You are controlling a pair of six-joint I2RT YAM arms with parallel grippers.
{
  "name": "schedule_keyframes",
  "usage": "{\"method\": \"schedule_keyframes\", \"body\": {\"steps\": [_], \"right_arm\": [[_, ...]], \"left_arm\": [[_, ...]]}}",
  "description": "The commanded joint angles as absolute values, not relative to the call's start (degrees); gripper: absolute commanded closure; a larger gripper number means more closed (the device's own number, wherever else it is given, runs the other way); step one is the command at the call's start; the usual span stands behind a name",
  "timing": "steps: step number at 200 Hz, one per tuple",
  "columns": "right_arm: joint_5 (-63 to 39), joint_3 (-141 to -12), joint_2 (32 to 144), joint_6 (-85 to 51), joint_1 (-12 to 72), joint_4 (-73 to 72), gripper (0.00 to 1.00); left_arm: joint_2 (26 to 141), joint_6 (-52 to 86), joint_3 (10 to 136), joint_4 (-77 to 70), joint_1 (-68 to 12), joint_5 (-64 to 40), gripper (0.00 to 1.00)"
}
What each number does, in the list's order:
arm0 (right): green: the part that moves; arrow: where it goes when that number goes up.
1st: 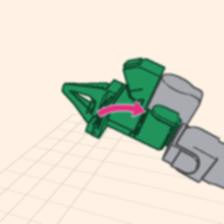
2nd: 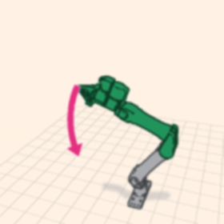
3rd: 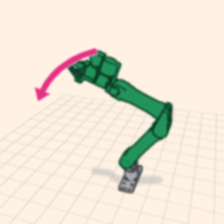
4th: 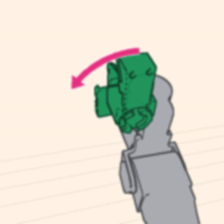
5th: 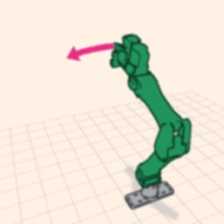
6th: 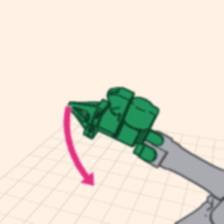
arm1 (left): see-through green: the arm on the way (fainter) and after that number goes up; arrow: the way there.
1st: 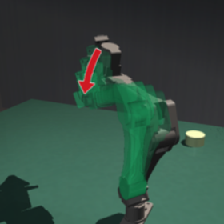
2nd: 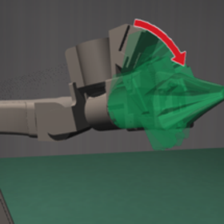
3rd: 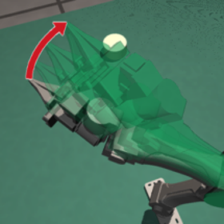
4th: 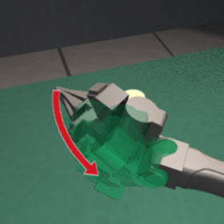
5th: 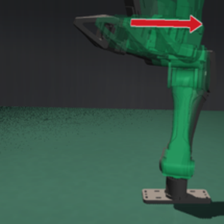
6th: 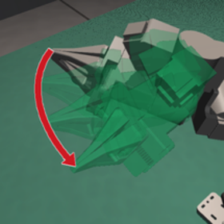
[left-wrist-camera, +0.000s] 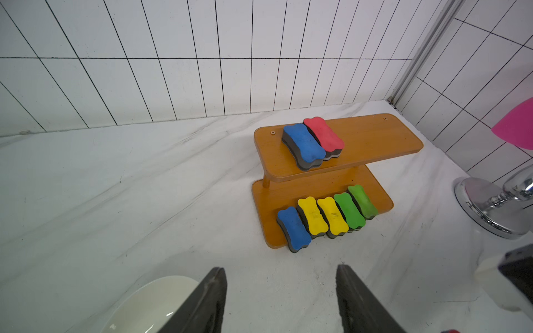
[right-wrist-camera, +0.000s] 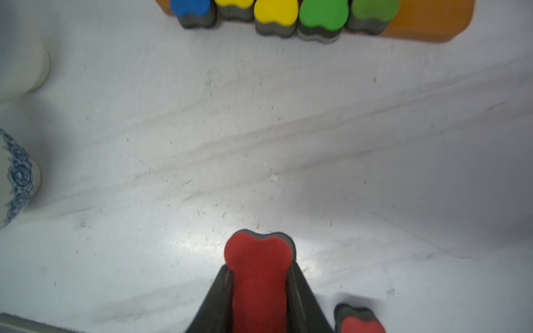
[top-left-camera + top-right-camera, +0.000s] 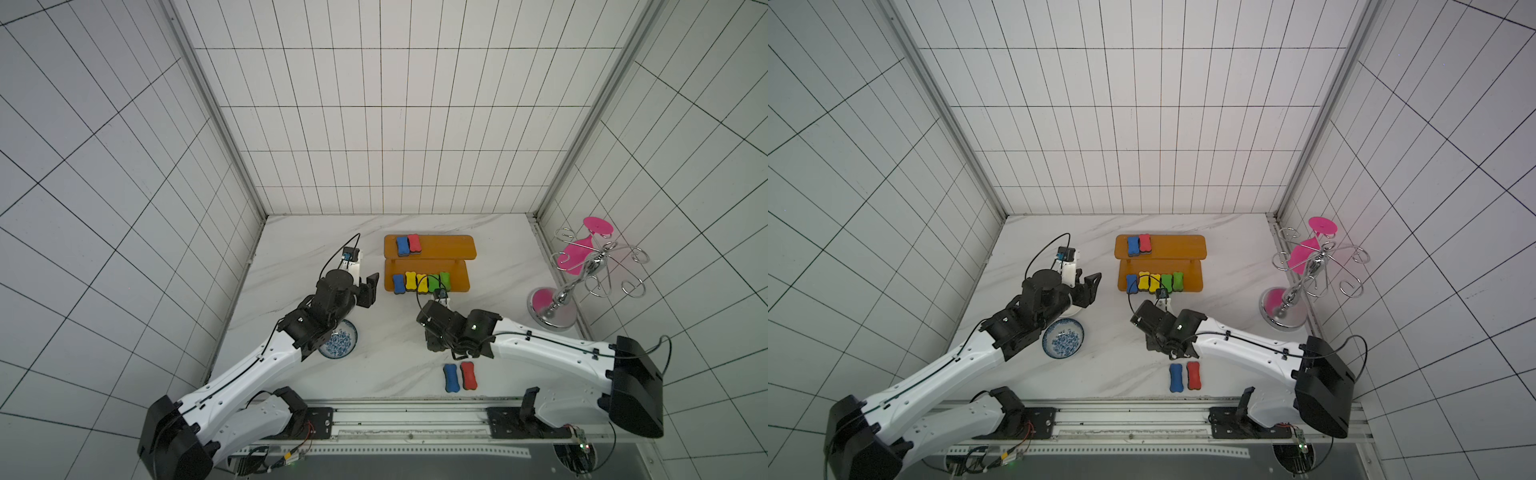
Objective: Remove the whiteboard erasers from the shelf
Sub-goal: Place the whiteboard eraser at the center of the board.
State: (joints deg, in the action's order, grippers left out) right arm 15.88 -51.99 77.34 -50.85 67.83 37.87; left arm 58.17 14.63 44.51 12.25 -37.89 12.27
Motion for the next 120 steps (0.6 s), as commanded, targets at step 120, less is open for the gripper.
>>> {"method": "schedule_keyframes", "body": {"steps": [120], "right_arm": [[12.2, -43.7, 82.1, -70.2, 77.6, 34.1, 0.74]], "left_arm": [[54.8, 14.9, 43.0, 13.9, -42.0, 15.6, 0.36]]}}
